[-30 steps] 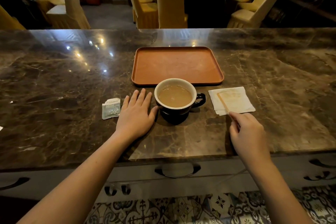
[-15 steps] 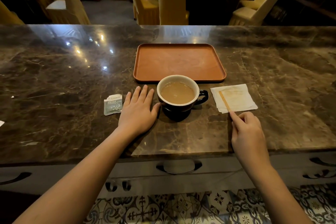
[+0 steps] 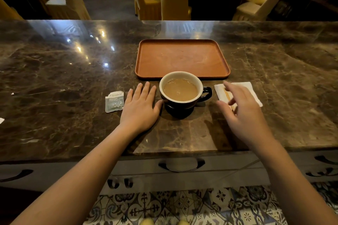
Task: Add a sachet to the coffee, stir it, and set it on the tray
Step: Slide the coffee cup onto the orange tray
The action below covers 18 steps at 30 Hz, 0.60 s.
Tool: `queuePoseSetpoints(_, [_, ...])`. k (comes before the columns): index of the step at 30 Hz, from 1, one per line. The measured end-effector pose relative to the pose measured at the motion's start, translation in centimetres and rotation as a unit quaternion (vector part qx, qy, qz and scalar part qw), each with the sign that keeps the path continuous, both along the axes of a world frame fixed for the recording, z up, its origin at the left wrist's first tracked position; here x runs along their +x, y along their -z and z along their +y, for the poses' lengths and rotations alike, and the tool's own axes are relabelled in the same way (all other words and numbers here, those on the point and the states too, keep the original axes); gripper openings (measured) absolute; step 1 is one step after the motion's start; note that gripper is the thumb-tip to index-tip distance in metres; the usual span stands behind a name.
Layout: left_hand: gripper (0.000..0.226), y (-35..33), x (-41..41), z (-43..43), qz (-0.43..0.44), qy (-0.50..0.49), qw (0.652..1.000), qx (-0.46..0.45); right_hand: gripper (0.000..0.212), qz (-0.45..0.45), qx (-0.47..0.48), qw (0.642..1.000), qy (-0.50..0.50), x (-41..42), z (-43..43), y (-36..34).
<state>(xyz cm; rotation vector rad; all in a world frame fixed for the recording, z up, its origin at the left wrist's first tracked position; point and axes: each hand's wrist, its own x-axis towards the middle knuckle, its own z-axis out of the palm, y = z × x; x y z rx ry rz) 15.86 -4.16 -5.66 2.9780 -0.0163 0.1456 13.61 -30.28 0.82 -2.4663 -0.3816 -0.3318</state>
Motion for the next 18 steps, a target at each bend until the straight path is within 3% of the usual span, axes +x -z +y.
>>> queuePoseSetpoints(3, [0.065, 0.1, 0.1, 0.0, 0.002, -0.002, 1.0, 0.001, 0.049, 0.087, 0.014, 0.994, -0.065, 2.2, 1.3, -0.6])
queuePoseSetpoints(7, [0.065, 0.1, 0.1, 0.0, 0.003, 0.001, 1.0, -0.001, 0.025, 0.116, 0.038, 0.988, -0.09, 4.3, 1.9, -0.6])
queuePoseSetpoints(9, [0.064, 0.1, 0.1, 0.0, 0.002, 0.0, 1.0, -0.001, 0.017, 0.175, 0.085, 0.978, -0.076, 4.9, 1.9, -0.6])
queuePoseSetpoints(12, [0.064, 0.0, 0.0, -0.1, 0.003, -0.001, 1.0, 0.002, 0.021, 0.275, 0.145, 0.946, -0.087, 5.4, 1.7, -0.5])
queuePoseSetpoints(18, [0.063, -0.1, -0.1, 0.0, 0.004, 0.0, 1.0, -0.002, 0.022, 0.322, 0.231, 0.911, -0.114, 5.5, 1.3, -0.1])
